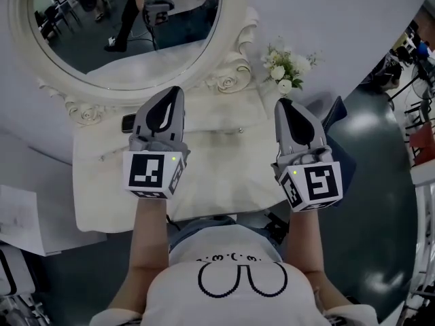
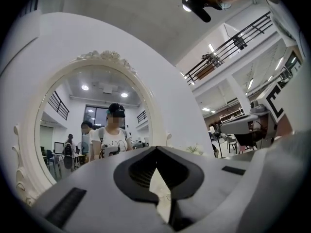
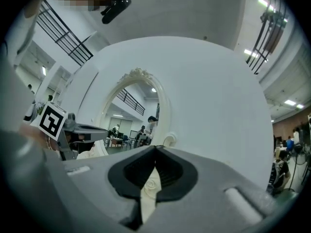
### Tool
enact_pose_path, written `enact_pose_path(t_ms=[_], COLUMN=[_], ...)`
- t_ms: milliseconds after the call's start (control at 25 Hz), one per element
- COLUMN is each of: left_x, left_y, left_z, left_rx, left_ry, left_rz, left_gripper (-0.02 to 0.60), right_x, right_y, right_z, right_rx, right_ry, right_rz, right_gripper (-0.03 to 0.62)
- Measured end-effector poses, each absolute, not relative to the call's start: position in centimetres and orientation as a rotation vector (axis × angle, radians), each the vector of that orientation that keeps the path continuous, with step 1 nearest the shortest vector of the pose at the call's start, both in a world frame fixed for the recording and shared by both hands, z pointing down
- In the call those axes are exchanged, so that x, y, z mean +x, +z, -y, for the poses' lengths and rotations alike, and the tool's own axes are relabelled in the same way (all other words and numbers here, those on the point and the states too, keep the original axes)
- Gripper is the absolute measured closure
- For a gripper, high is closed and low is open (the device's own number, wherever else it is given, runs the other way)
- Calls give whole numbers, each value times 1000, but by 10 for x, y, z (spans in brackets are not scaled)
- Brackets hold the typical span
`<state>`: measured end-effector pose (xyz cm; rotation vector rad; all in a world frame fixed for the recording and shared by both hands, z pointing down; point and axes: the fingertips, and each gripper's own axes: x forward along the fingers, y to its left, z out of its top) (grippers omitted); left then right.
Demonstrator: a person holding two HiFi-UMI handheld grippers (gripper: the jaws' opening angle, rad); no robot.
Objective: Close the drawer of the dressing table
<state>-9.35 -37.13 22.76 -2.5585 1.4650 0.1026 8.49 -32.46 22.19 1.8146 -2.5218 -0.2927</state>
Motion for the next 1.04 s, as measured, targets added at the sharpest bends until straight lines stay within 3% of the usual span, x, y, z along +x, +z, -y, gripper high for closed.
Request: enact_pose_path(t_ms=[1040], left_x=[-103], left_y=[212], left_z=[365], left_rx=[-2543], left_ry=[156], left_rz=[-1418], left_gripper=[583], right_x=[73], right_y=[212], right_z=[314], right_rx=[1845], right_ry=[-343], right_rz=[2475], right_gripper=[591])
